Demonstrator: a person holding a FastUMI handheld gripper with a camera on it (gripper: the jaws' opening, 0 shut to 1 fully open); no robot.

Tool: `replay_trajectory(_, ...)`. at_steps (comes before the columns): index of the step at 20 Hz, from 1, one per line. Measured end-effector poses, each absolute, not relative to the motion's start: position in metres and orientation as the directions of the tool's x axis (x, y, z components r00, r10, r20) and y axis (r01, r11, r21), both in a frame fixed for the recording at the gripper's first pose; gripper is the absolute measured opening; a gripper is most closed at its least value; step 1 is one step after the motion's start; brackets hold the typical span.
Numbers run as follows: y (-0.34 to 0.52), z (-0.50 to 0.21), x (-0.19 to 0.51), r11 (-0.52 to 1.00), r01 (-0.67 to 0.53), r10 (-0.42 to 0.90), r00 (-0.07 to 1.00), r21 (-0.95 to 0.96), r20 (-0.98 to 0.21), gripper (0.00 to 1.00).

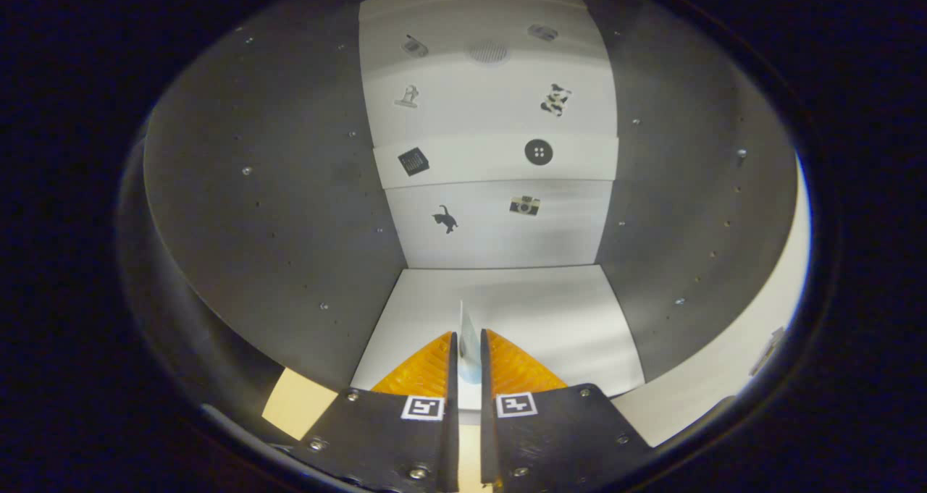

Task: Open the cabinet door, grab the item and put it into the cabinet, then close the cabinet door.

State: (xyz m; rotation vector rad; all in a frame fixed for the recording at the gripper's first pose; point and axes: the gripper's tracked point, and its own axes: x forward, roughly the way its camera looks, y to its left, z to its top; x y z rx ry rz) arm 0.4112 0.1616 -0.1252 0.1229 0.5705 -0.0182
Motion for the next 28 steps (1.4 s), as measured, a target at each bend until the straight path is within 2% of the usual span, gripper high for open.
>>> replay_trajectory(7, 0.156, -0.057, 0.300, 0.996, 0.065, -0.034, 0.916, 0.065, -0.400, 0.12)
replay_trajectory(17, 0.110, 0.015, 0.132, 0.974, 0.185, -0.148, 0.958, 0.132, -0.247, 0.12)
replay_trajectory(18, 0.100, 0.017, 0.121, 0.969, 0.210, -0.175, 0.955, 0.130, -0.238, 0.17)
replay_trajectory(22, 0.065, 0.023, 0.069, 0.951, 0.286, -0.255, 0.940, 0.116, -0.225, 0.21)
replay_trajectory(23, 0.058, 0.025, 0.059, 0.948, 0.297, -0.267, 0.937, 0.113, -0.224, 0.25)
replay_trajectory(25, 0.047, 0.023, 0.039, 0.944, 0.315, -0.288, 0.931, 0.095, -0.223, 0.39)
replay_trajectory(28, 0.028, 0.023, 0.014, 0.937, 0.342, -0.321, 0.921, 0.064, -0.222, 0.68)
